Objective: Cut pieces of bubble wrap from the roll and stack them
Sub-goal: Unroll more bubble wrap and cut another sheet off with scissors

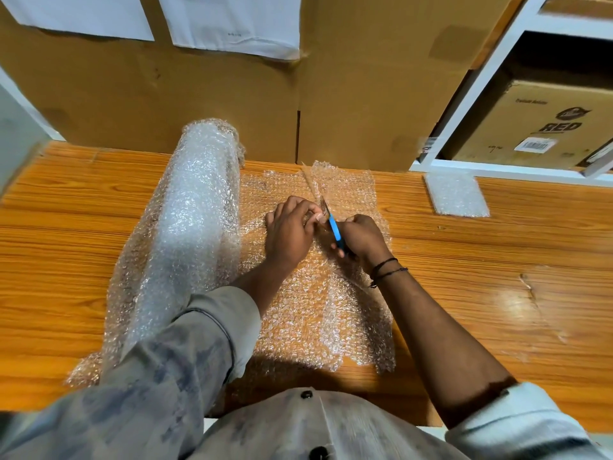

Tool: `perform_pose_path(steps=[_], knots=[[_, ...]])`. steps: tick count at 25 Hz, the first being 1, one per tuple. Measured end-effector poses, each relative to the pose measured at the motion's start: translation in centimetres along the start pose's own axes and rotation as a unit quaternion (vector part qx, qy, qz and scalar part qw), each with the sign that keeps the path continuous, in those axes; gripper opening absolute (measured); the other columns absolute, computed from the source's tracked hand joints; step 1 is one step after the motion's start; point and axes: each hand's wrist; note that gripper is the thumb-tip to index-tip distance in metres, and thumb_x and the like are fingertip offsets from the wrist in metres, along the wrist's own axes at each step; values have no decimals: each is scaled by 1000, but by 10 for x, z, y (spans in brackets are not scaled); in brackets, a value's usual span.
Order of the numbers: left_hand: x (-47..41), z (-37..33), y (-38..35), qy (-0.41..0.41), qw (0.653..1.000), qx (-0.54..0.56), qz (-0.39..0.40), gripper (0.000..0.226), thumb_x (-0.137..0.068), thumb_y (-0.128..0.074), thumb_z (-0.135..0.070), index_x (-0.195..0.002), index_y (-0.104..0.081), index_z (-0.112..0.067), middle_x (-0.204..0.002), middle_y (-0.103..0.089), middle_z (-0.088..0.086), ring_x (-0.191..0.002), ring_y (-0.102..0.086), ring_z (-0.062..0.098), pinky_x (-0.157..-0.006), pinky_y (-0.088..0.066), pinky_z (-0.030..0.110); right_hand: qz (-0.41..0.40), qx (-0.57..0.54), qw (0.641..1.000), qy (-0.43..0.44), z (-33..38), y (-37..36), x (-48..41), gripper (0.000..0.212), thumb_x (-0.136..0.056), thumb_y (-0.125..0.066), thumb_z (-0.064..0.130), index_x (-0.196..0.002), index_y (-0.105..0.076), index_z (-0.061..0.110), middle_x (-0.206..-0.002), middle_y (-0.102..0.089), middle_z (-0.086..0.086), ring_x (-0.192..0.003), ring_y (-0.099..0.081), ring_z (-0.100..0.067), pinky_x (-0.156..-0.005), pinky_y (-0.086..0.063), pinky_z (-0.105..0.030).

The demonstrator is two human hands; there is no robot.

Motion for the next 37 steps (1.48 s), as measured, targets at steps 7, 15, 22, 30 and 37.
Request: perform_pose_path(steps=[7,15,22,30,37], knots=[[0,2,-2,-2,1000,-3,4,27,-94,-63,-19,-120,-66,-26,-121,-61,-6,-112,-54,19,-89,-33,37,24,-35,999,15,5,-3,-7,48,-89,-68,34,-104,-71,-11,-60,-66,-12,-40,-52,-21,-42,-36,-20],[0,1,-1,-9,1000,0,6,24,-96,-62,-21,-118,-65,-27,-121,-63,-9,-112,-54,18,-88,-33,38,-10,7,1000,20,10,-2,-20,28,-87,-67,22,-93,-69,-5,-57,-66,-11,-40,-54,-22,-42,-38,-21],[1,-4,3,-1,1000,2,9,17,-100,-61,-24,-116,-66,-22,-105,-73,0,-111,-55,25,-89,-33,41,5,7,1000,17,21,-5,-25,30,-89,-66,30,-78,-70,3,-62,-64,-14,-41,-53,-23,-38,-32,-17],[1,-4,3,-7,1000,15,0,12,-102,-60,-32,-111,-64,-25,-102,-72,-2,-107,-55,23,-85,-26,35,-33,18,999,9,21,1,-38,19,-89,-65,16,-93,-66,-3,-56,-64,-10,-38,-54,-20,-38,-35,-17],[1,-2,1,-5,1000,6,9,13,-100,-62,-32,-112,-63,-27,-99,-71,-5,-103,-54,22,-87,-34,42,-4,8,1000,15,31,-4,-41,28,-86,-68,31,-85,-69,2,-63,-65,-11,-44,-57,-24,-44,-39,-20]])
Point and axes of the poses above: each hand's wrist, its own x-axis away from the middle knuckle, its own y-axis out of the back of the hand, z = x × y
